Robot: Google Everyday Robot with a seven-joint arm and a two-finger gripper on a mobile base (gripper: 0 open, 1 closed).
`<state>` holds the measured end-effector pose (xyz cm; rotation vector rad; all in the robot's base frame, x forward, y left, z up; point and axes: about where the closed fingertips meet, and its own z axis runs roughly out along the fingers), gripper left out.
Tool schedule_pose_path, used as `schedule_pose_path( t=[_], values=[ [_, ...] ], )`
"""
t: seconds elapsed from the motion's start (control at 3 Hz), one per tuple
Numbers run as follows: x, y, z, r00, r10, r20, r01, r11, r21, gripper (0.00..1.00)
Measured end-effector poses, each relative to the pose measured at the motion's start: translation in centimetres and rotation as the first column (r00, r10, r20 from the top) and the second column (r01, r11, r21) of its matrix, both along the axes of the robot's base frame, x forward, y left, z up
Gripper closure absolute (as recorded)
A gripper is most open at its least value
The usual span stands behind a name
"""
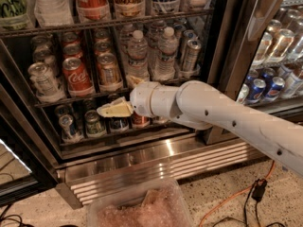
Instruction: Pick orange can from middle shelf of fridge
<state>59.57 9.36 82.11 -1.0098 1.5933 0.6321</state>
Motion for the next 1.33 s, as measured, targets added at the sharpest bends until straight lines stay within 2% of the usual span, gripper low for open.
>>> schedule_pose_path(
  t=[0.33, 0.67, 1.0, 1.33],
  values=[
    [0.0, 1.2, 0.0, 0.9999, -0.013, 0.011, 0.013, 1.000, 0.011, 0.18],
    [0.8, 1.3, 0.0, 0.9979, -0.058, 0.029, 0.058, 0.998, 0.003, 0.17],
    [2.3, -0.4, 0.3, 0.9877, -0.145, 0.058, 0.146, 0.989, -0.008, 0.17],
    [3.8, -1.4, 0.8, 0.9751, -0.203, 0.089, 0.205, 0.979, -0.010, 0.23]
  ],
)
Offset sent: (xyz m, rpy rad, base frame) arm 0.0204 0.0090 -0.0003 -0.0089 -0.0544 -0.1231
